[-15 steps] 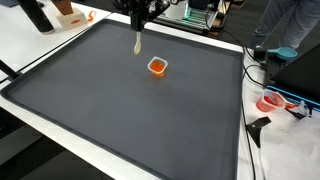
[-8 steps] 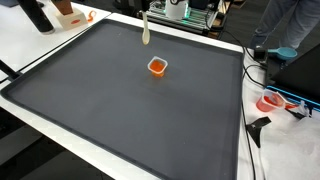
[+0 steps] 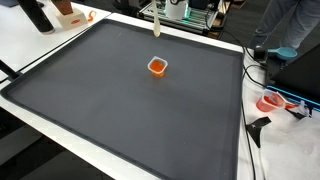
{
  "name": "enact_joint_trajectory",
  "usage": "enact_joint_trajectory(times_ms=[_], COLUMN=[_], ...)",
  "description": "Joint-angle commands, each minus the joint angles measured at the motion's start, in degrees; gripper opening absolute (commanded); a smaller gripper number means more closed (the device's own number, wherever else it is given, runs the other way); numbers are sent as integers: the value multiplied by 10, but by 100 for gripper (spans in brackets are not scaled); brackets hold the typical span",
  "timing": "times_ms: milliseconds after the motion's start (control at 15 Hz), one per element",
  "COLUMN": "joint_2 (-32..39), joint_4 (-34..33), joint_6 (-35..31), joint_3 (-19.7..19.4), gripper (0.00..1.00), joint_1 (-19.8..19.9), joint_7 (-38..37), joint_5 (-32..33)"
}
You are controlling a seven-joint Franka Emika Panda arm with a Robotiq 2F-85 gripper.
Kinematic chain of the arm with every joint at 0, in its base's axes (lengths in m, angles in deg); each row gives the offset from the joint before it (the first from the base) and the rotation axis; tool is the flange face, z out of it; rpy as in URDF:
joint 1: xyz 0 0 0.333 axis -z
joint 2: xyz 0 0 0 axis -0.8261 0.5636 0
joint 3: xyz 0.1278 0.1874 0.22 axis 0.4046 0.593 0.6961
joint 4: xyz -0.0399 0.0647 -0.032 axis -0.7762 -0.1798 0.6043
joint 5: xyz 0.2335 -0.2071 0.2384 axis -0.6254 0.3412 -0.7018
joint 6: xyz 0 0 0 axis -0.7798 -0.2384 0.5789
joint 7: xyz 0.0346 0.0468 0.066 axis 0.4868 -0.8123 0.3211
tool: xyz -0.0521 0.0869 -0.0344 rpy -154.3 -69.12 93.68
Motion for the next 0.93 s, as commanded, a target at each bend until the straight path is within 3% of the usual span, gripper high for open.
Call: enact_joint_trajectory(times_ms=[0, 733, 800, 867], joint_2=[-2, -6, -6, 13], joint_4=[1, 7, 7, -11], joint_6=[3, 3, 3, 37], joint_3=[0, 0, 0, 1], gripper=[13, 13, 3, 3], joint_1=[1, 2, 2, 14], joint_7=[3, 6, 6, 38], joint_5=[-6, -11, -11, -49])
